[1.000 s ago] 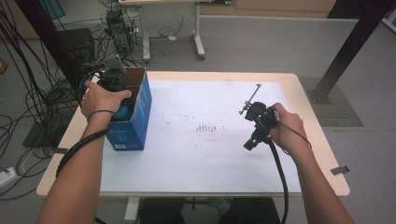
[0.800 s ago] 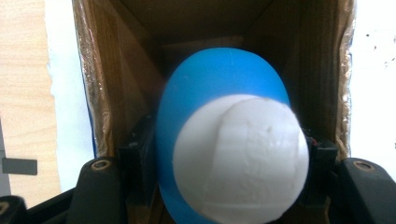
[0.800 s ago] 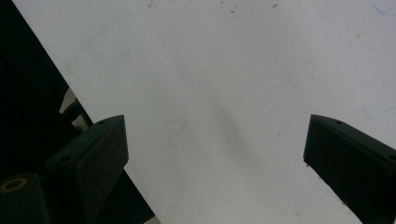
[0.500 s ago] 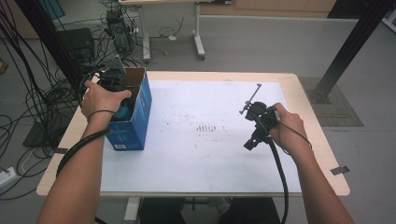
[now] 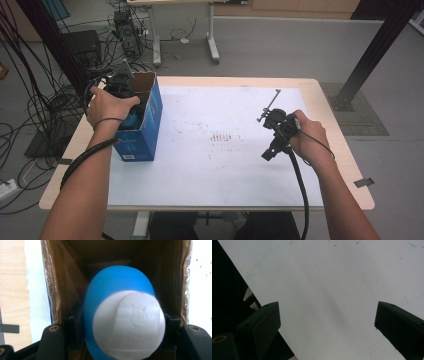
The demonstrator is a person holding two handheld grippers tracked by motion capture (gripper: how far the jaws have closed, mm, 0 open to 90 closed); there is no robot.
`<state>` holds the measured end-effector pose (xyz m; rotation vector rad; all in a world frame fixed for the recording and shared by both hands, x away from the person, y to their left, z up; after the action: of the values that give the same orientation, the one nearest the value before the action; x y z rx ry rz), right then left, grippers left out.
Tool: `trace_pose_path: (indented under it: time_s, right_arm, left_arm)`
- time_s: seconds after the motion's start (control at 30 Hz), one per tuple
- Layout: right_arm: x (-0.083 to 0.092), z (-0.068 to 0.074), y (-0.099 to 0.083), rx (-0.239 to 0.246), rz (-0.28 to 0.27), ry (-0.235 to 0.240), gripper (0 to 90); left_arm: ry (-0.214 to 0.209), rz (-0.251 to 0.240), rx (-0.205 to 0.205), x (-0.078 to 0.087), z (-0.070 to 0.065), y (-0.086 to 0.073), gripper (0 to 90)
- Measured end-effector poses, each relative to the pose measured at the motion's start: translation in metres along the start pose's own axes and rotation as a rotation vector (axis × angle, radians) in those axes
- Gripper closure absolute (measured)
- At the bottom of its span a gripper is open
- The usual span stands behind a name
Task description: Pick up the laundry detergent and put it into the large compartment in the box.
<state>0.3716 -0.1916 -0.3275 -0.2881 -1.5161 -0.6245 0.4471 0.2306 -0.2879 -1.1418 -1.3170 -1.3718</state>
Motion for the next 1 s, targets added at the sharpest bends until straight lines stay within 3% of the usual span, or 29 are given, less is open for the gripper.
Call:
trace_pose_path:
  time_s: [1.0]
  right_arm:
    - [0.0015, -0.0003, -0.0016, 0.004, -0.004, -0.004, 6.3]
  left_arm:
    - [0.007, 0.003, 0.002, 0.0002, -0.0014, -0.0004, 37.4]
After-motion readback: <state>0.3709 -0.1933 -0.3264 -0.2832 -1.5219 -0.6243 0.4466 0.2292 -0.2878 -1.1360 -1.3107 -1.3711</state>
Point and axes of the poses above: each handheld gripper's, and its own axes: x roughly backward along the jaws, y roughly out of its top, z roughly to its left, the point moved 2 cm from there along -x, roughly forward along the jaws, and after that the axes turned 1 degree about z, right-handed, at the moved point
